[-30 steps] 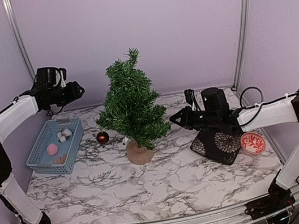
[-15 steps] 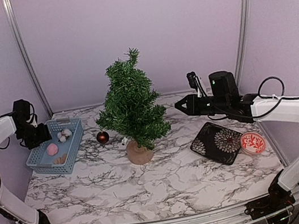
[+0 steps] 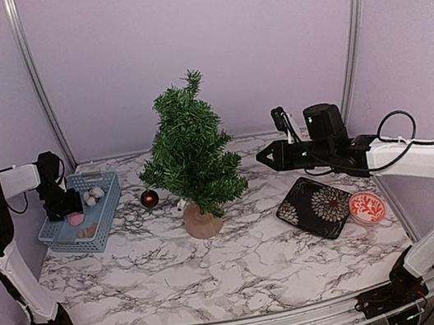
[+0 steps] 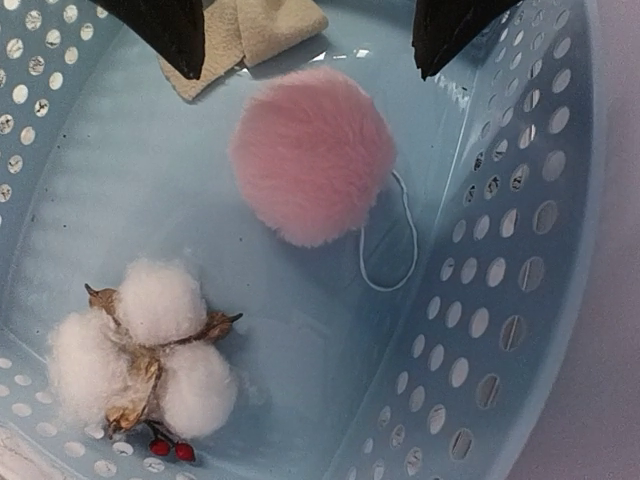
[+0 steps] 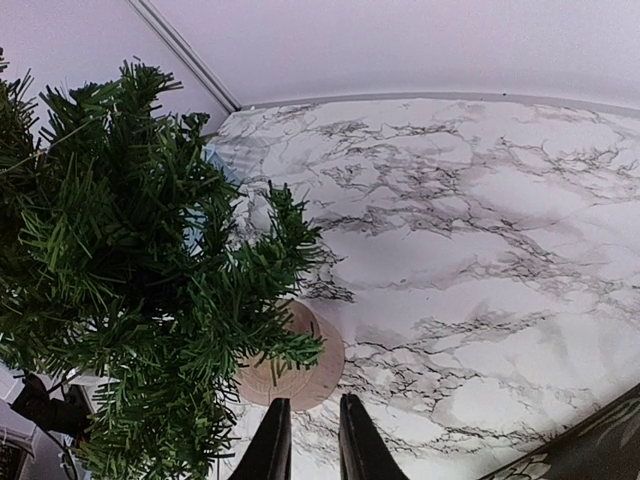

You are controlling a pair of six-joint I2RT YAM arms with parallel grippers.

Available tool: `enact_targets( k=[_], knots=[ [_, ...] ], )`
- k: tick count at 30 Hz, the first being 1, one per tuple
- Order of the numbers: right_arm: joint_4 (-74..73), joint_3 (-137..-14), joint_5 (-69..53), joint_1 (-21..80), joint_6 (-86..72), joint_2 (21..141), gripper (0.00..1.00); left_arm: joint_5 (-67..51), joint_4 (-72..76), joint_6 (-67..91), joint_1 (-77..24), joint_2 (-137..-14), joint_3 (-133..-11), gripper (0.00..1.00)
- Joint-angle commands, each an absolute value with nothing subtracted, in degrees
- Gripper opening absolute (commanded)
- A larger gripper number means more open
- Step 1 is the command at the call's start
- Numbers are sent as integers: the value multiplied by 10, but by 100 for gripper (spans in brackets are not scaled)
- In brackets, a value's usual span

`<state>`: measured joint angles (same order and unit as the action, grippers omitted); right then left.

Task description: Decorate the small christmas tree

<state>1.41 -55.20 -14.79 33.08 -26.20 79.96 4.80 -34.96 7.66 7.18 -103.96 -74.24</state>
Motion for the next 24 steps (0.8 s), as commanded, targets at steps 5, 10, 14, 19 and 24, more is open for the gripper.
enact_targets(
  k=[5,10,14,19,24],
  knots=[
    [8,-569,-146,325,-263,792,17,41,-353,67,73,-1095,-765,69],
    [11,-567,-154,325,-269,797,17,37,-350,66,73,-1110,-773,60],
    [13,-568,-158,325,-272,800,17,37,-351,65,73,-1115,-779,58],
    [13,-570,-162,325,-272,801,18,65,-351,65,73,-1107,-788,69],
    [13,-572,-163,326,-272,804,18,94,-351,58,73,-1126,-807,71]
  ],
)
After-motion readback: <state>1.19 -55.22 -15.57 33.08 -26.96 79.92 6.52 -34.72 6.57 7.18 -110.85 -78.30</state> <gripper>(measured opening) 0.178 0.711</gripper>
